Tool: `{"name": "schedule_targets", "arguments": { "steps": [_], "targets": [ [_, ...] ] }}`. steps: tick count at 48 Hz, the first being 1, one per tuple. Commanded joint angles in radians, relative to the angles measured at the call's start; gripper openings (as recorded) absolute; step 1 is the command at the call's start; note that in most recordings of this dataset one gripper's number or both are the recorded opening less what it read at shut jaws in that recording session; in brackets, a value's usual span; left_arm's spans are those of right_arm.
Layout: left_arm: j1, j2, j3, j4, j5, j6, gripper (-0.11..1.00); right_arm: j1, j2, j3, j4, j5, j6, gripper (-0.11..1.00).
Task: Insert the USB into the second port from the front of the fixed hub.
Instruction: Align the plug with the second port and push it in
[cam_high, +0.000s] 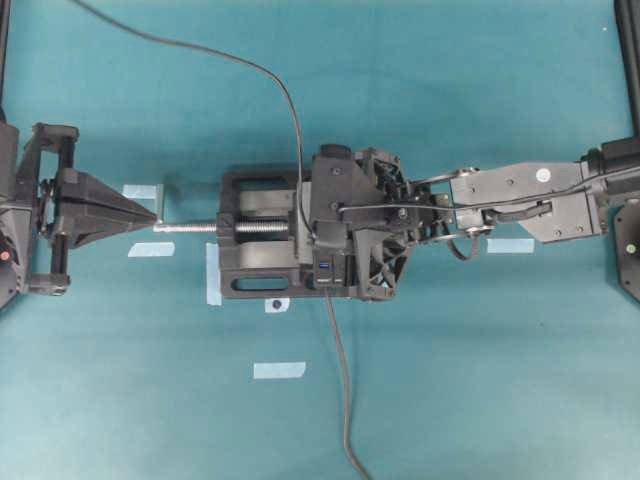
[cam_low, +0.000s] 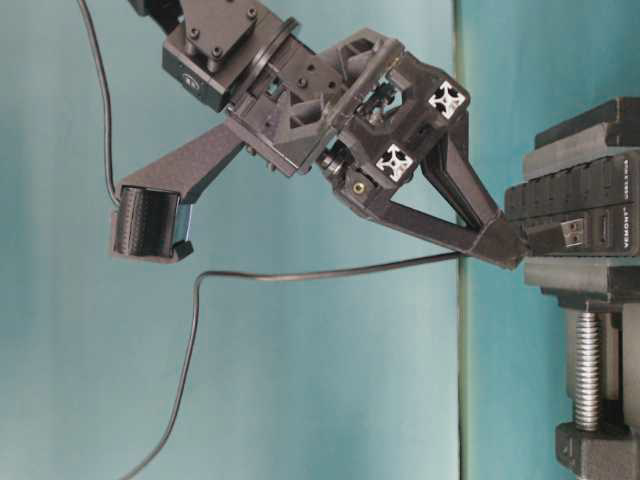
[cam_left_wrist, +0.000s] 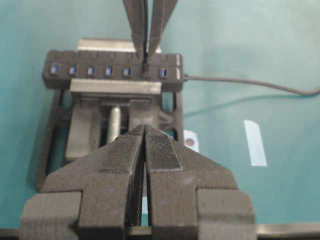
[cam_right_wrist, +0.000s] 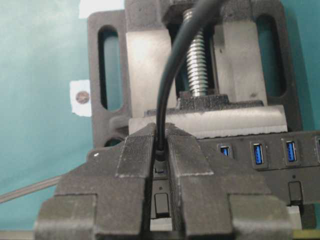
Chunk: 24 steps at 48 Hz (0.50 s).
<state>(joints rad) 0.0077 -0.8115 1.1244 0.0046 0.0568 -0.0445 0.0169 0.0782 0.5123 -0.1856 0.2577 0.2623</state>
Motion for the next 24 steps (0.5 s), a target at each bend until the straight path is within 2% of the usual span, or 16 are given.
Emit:
{"name": "schedule_targets", "arguments": {
  "steps": [1, 24],
  "targets": [
    [-0.002, 0.003, -0.015, 0.002, -0.009, -0.002, 0.0, 0.002, -0.015, -0.003, 0.002, 0.003, 0.014, 0.09],
    [-0.002, 0.002, -0.015, 0.002, -0.009, -0.003, 0.0, 0.008, -0.017, 0.011, 0.005, 0.044, 0.014, 0.09]
  ]
}}
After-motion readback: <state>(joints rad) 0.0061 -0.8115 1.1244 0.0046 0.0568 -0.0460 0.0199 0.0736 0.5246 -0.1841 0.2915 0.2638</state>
